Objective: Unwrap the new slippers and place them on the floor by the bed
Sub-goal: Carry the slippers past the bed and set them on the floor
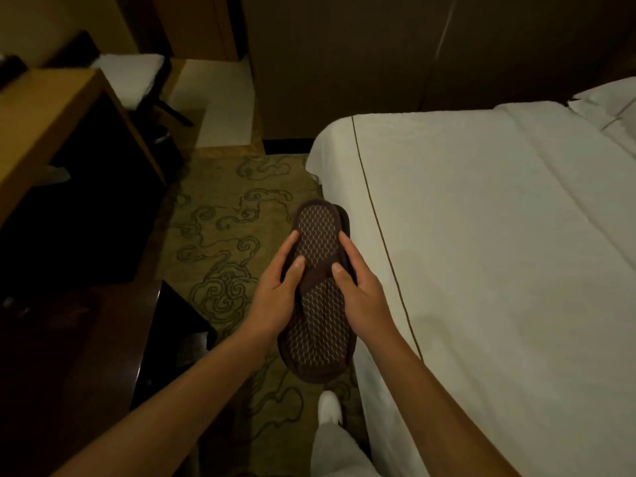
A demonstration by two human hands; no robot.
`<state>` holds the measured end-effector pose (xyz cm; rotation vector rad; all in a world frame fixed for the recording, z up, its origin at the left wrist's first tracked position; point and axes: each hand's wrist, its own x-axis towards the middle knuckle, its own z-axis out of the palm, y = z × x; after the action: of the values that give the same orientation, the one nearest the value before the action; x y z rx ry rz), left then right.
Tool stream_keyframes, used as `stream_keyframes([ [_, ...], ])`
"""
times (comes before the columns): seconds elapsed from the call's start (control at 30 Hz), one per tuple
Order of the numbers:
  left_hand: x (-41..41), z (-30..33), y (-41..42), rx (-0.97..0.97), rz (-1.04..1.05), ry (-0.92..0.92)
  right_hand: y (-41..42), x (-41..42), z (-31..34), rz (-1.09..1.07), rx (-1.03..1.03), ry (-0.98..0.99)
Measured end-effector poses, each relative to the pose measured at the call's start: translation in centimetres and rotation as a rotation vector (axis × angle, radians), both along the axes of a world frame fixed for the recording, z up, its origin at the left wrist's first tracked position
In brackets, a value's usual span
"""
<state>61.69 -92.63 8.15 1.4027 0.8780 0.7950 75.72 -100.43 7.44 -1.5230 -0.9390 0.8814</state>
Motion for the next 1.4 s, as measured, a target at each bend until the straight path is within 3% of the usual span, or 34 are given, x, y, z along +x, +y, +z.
stream_keyframes([
  [0.3,7.6,2.6,21.3,-0.041,0.06,-0.018,22.1,8.6,2.8,0.124,0.021,0.092],
  [0.57,14.1,0.5,44.0,-0.184,0.009,-0.103,44.0,14.7,1.3,-0.097,-0.018,0.423],
  [1.0,29.1,2.5,77.7,-0.291,-0.242,0.009,75.3,28.5,1.6,-0.296,-0.131,0.452],
  [1.2,38.9,2.8,91.0,-0.454,-0.23,-0.073,89.0,38.2,1.0,-0.328,-0.079,0.802],
  [1.4,48.4,3.8,103.5,-0.523,-0.386,0.042,100.0,45.3,1.1,-0.341,-0.002,1.042],
])
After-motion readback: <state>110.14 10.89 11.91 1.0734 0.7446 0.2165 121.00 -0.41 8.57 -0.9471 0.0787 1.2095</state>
